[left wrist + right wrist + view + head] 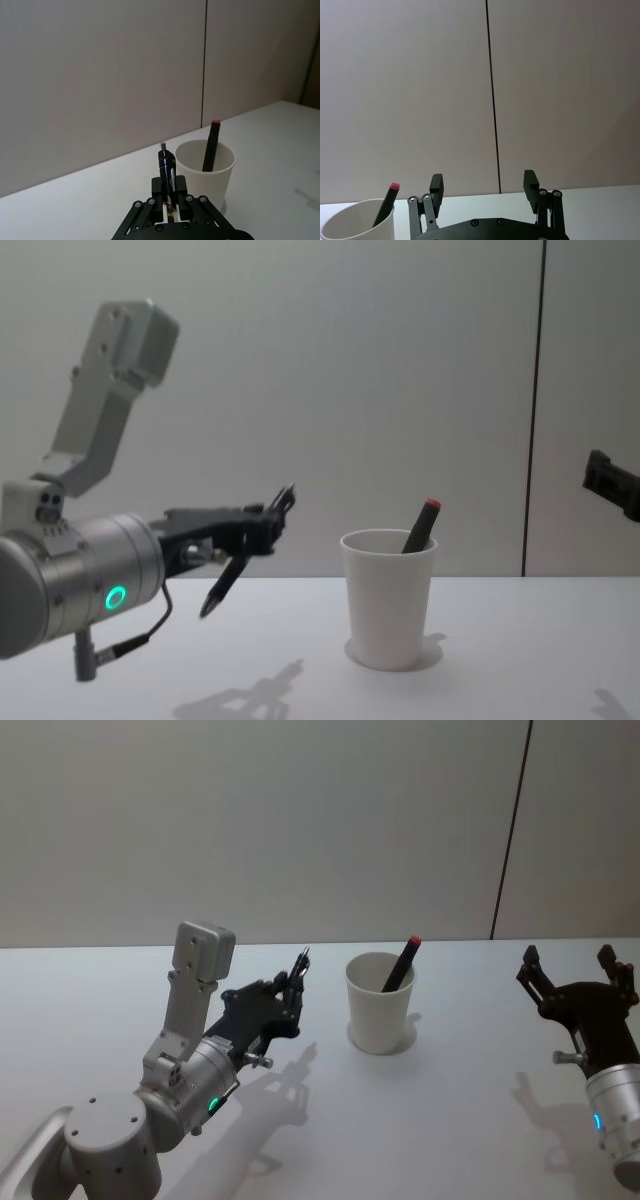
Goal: Place the pen into the pen holder.
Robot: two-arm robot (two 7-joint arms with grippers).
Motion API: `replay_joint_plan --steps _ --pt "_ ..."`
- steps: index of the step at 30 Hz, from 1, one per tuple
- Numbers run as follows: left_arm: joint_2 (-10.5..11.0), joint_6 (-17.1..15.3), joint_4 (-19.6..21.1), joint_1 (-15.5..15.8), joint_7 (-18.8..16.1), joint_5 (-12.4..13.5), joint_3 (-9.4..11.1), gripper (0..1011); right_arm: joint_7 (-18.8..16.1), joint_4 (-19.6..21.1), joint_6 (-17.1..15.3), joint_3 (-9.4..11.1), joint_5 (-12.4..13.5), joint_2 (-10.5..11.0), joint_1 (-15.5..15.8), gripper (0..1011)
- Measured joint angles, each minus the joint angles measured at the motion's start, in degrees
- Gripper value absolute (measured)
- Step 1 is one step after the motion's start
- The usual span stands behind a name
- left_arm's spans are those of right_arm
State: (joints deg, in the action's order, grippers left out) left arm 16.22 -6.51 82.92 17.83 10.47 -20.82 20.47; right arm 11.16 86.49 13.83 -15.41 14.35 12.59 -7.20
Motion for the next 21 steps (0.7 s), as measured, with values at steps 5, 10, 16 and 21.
replay_joint_plan --steps 5,10,16,21 --pt "0.0 4.5 -0.5 0.0 3.4 -1.5 -0.2 172 0.0 0.0 0.0 0.0 0.0 0.0 0.0 1001" --pt "-0.4 10.0 -1.7 0.4 7.7 -3.8 -0.3 172 0.0 0.0 0.0 0.0 0.0 0.0 0.0 1001" --pt "-0.8 14.6 -2.9 0.8 11.3 -6.1 -0.4 172 0.0 0.0 0.0 0.0 0.0 0.0 0.0 1001" --pt "-1.3 18.7 -4.4 1.3 14.6 -8.4 -0.5 171 0.0 0.0 0.0 0.0 0.0 0.0 0.0 1001"
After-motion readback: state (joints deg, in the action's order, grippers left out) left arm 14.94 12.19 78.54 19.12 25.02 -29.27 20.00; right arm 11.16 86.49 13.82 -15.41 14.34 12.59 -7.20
